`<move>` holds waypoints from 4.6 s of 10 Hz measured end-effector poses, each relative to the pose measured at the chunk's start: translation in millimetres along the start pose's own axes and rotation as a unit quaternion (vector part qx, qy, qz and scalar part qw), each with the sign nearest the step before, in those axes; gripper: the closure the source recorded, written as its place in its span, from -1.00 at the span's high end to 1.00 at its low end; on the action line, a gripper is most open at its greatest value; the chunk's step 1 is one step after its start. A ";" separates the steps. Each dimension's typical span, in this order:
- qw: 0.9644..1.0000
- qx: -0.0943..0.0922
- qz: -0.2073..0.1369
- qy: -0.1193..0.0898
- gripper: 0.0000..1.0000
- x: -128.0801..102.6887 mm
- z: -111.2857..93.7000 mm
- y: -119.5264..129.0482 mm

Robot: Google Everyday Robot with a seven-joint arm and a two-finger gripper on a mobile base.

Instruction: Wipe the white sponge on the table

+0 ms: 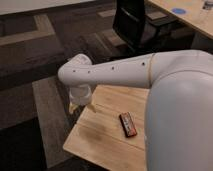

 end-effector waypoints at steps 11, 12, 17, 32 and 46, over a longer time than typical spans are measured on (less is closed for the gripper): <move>1.000 0.000 0.000 0.000 0.30 0.0 0.0 0.0; 1.000 0.000 0.000 0.000 0.30 0.0 0.0 0.0; 1.000 0.000 0.000 0.000 0.30 0.0 0.0 0.0; 0.998 0.043 -0.041 0.016 0.30 -5.7 -32.7 -202.7; 0.993 0.040 -0.100 0.057 0.30 30.3 -2.9 -383.0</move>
